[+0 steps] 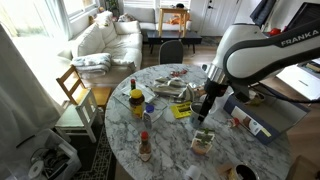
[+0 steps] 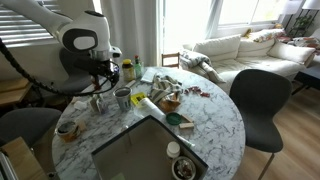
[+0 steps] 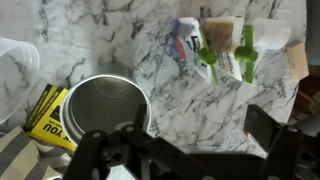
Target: Remove the clear cup from the box and remove the silver cup from the clear cup then put the two packets on the table inside the silver cup.
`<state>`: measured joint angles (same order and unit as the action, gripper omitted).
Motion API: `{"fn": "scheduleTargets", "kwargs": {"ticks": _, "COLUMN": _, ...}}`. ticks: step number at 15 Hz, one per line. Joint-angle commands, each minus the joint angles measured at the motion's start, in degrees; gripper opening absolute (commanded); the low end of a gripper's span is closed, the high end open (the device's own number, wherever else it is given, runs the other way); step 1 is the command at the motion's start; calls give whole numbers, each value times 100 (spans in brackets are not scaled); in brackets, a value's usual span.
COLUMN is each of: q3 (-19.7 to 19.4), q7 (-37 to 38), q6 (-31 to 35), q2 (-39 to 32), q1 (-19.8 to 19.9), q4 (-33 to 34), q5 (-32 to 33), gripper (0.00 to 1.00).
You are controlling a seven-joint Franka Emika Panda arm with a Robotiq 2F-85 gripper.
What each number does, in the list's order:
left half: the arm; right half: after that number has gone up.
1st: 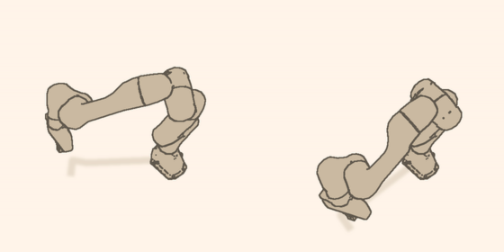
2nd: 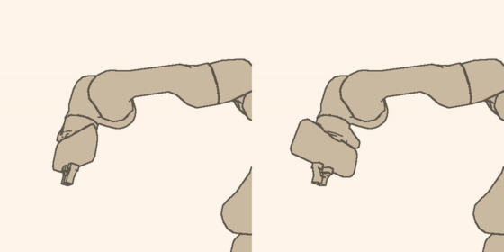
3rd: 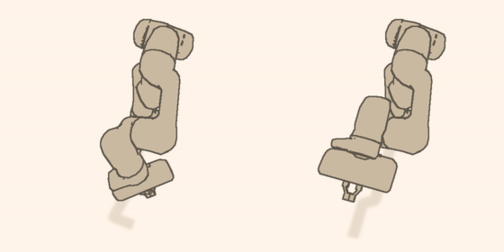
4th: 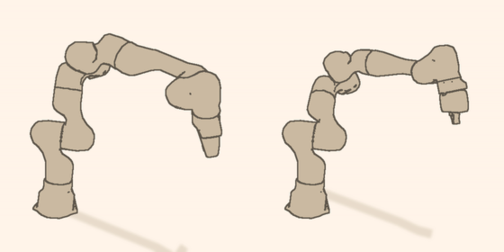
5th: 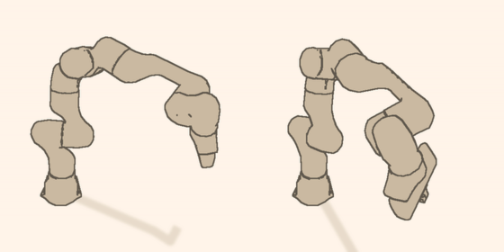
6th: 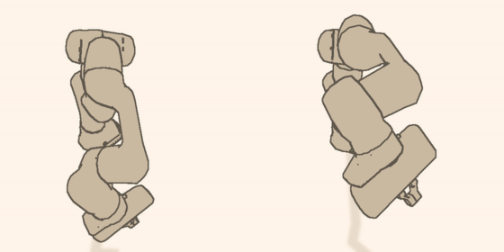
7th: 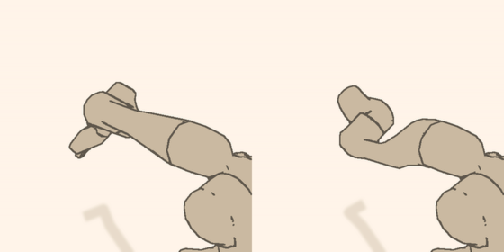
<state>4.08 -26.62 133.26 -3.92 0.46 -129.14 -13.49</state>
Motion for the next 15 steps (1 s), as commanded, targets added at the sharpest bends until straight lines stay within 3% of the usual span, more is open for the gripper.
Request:
{"fn": "scheduleTargets", "kwargs": {"ticks": 1, "q3": -21, "q7": -170, "q6": -140, "q2": -33, "q1": -42, "q4": 12, "q5": -49, "gripper": 100}}
{"fn": "scheduleTargets", "kwargs": {"ticks": 9, "q3": 20, "q7": -767, "q6": -434, "q2": -214, "q1": -69, "q4": -36, "q5": 63, "gripper": 99}}
{"fn": "scheduleTargets", "kwargs": {"ticks": 11, "q3": 21, "q7": -838, "q6": -547, "q2": -276, "q1": -71, "q4": -38, "q5": 134, "gripper": 93}}
{"fn": "scheduleTargets", "kwargs": {"ticks": 15, "q3": 36, "q7": -970, "q6": -510, "q2": -389, "q1": -70, "q4": -35, "q5": 151, "gripper": 59}}
